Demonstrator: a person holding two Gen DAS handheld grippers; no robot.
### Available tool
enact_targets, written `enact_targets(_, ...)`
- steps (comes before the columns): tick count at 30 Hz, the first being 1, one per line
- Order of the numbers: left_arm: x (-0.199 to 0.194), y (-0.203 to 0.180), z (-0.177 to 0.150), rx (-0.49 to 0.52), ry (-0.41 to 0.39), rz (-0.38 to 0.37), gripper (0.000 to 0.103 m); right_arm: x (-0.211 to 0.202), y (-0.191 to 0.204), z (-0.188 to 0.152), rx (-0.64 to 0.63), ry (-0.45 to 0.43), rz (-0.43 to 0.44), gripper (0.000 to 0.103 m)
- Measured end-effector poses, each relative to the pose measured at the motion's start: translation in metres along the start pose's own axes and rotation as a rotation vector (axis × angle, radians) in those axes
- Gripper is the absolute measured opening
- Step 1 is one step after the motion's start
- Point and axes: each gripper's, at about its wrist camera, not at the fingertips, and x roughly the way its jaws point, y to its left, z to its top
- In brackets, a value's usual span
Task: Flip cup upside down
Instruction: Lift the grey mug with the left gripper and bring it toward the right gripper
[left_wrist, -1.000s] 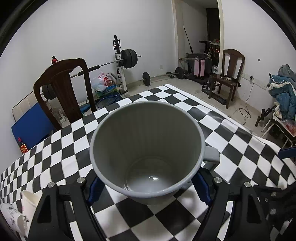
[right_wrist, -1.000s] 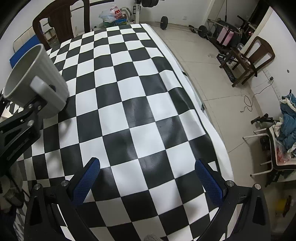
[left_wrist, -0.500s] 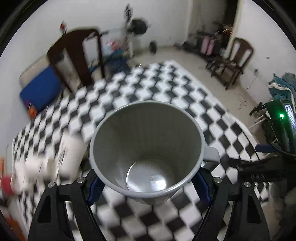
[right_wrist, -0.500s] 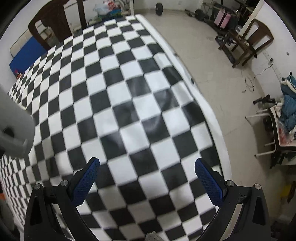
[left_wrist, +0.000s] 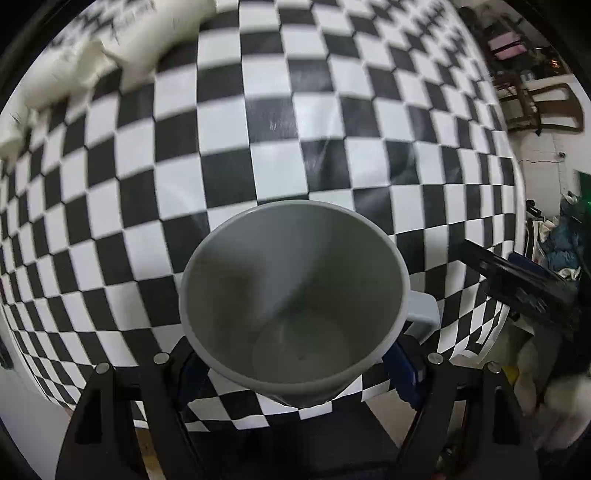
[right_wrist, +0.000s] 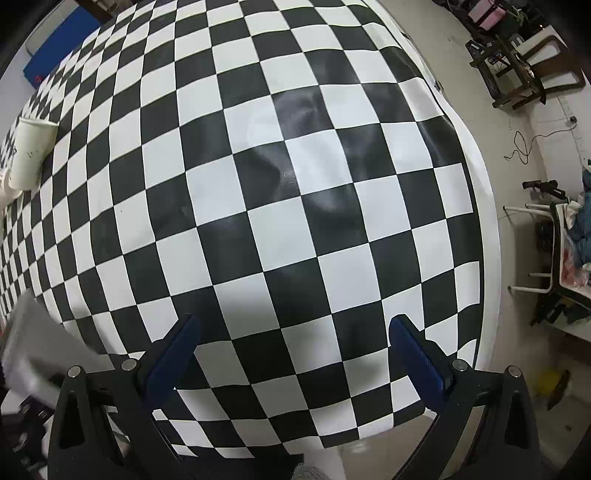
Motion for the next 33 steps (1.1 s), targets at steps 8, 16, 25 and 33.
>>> enact_targets(8,0.018,-0.019,0.023,0.012,0.055,0.070,0.081,-0.018,0.003,0.003,0.014,-0.016,-0.026,0.103)
enact_targets(16,0.014,-0.014,0.026,-0.046,0.023,0.018,0.084,-0.021,-0.017,0.012,0.046,-0.018,-0.027,0.103)
enact_targets(25,-0.048,0.008,0.008,-0.064,-0.166,0.005,0.098,-0.061,-0.032,0.012,-0.002,-0.090,-0.009,0.103)
enact_targets(33,-0.105,0.060,-0.045,-0.108,-0.474,0.174,0.103,-0.130,0.061,0.008,-0.456,-0.186,-0.148,0.103)
